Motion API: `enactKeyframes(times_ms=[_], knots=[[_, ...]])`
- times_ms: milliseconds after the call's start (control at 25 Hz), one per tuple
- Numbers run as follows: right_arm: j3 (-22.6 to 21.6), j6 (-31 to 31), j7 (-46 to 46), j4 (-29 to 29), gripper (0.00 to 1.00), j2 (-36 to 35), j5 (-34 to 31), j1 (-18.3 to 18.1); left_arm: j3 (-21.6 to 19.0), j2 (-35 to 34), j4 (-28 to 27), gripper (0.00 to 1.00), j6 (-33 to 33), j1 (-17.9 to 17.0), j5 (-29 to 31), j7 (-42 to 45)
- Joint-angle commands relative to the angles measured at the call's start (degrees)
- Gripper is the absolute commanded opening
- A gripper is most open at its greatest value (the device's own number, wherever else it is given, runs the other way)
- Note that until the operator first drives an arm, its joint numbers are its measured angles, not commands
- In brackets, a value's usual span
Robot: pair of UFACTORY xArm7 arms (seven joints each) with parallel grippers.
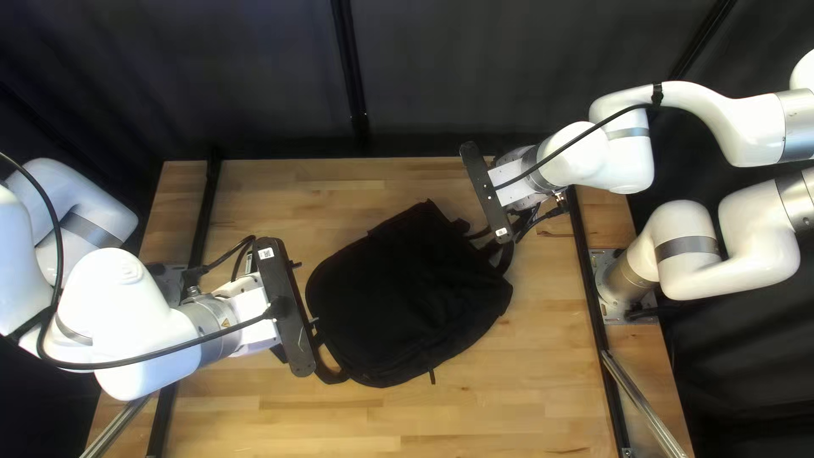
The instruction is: Remove a lunch box from a kids backpack
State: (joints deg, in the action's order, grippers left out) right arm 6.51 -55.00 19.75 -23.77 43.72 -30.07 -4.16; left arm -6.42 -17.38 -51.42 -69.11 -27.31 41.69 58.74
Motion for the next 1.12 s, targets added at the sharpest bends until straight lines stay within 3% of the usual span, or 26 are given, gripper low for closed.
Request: enactKeyframes(times_ms=[40,680,960,1120], knots=[[0.0,0.0,0.0,0.0,1.0,0.0,0.0,0.0,0.0,0.0,0.0,1.0,0.0,0.0,0.0,0.0],[0.0,0.0,0.0,0.0,1.0,0.0,0.0,0.0,-0.1,0.2,-0.4,1.0,-0.1,0.0,-0.7,0.8],[0.0,0.0,0.0,0.0,1.0,0.0,0.0,0.0,-4.4,4.0,-2.5,1.0,-4.2,-1.8,-0.3,6.7],[0.0,0.0,0.0,0.0,1.0,0.0,0.0,0.0,-7.3,9.7,-4.9,1.0,-5.5,-3.3,1.2,13.4]])
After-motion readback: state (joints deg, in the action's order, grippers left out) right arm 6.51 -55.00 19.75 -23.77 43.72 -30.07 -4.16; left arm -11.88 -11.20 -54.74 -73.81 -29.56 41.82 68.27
